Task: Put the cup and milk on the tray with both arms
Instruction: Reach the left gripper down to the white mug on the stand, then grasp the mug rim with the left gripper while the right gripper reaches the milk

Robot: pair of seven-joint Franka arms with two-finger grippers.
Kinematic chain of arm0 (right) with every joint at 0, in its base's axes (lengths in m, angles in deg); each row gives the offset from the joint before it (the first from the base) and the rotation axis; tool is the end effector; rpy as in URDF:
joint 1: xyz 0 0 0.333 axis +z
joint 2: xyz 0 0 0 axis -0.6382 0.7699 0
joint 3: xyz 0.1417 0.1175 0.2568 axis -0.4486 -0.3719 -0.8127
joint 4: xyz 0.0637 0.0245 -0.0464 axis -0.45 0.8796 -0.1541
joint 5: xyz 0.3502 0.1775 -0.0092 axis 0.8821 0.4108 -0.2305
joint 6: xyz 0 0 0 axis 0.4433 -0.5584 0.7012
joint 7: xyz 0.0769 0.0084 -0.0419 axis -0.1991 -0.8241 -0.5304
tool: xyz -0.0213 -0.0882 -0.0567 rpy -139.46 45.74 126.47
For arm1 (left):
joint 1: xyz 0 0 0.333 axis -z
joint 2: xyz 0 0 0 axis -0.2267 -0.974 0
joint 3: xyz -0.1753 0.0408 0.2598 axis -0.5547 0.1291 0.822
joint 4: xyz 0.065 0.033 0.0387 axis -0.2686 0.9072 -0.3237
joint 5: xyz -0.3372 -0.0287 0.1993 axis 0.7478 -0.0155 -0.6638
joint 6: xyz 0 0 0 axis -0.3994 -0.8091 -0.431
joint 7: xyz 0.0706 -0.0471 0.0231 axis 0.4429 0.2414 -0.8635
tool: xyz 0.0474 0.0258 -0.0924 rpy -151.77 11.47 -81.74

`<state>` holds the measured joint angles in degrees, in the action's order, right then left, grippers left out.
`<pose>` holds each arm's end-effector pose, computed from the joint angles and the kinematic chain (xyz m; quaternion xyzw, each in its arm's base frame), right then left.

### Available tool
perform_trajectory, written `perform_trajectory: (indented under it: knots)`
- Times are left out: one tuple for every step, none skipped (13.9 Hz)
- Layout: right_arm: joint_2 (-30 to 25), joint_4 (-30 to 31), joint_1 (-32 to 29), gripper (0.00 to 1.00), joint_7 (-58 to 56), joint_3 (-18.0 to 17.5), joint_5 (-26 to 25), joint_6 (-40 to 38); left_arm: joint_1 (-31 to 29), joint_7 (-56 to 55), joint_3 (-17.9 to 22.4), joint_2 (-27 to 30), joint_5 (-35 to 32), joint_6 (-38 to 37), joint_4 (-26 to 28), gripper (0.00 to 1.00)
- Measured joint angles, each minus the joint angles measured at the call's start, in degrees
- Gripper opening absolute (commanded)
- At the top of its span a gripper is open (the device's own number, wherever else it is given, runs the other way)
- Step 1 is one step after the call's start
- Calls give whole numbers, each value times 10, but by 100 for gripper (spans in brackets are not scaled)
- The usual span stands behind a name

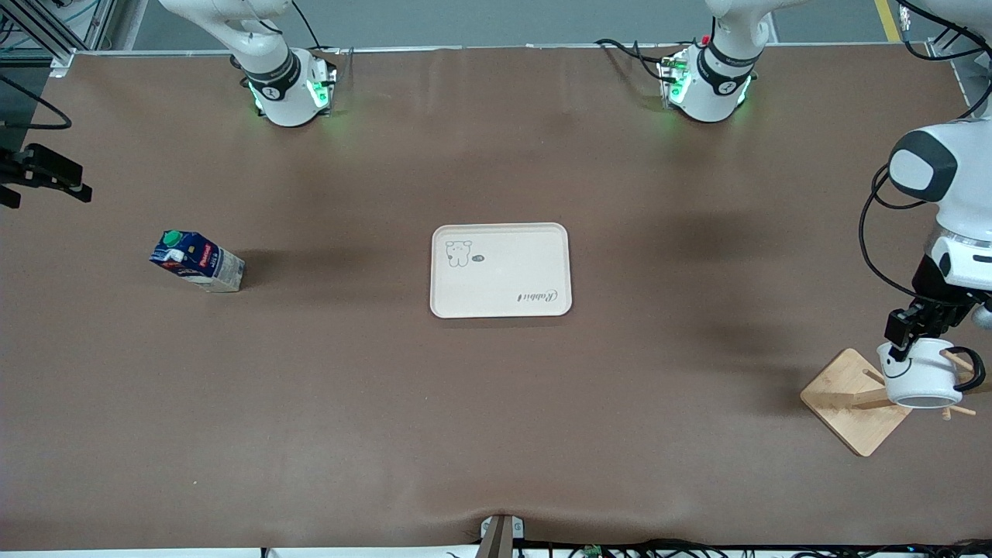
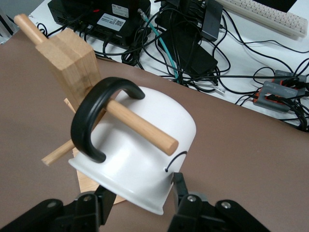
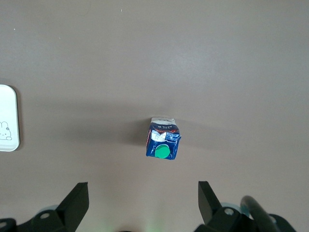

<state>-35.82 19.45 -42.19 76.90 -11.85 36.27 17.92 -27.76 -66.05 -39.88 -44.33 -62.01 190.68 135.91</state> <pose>0.5411 -0.0585 0.6326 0.9986 0.0452 -0.0290 0.0018 0.6071 0.1016 0.4123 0.9383 0.1678 0.3023 0.0071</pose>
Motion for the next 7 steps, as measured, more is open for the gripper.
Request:
perform_trajectory:
  knots:
    - [0,0,0,100,0,0,0,0,-1,4,0,0,0,0,0,44]
    - [0,0,0,100,0,0,0,0,-1,6,0,0,0,0,0,40]
    - [1,0,1,100,0,-1,0,0,-1,7,0,0,0,0,0,37]
    - [1,0,1,100,0,-1,0,0,-1,7,0,0,0,0,0,35]
    - [2,0,1,100,0,-1,0,0,-1,8,-1,0,0,0,0,33]
    - [4,0,1,100,0,-1,0,0,-1,8,-2,1,0,0,0,31]
    - [7,0,1,100,0,-1,0,1,-1,8,-3,1,0,-1,0,28]
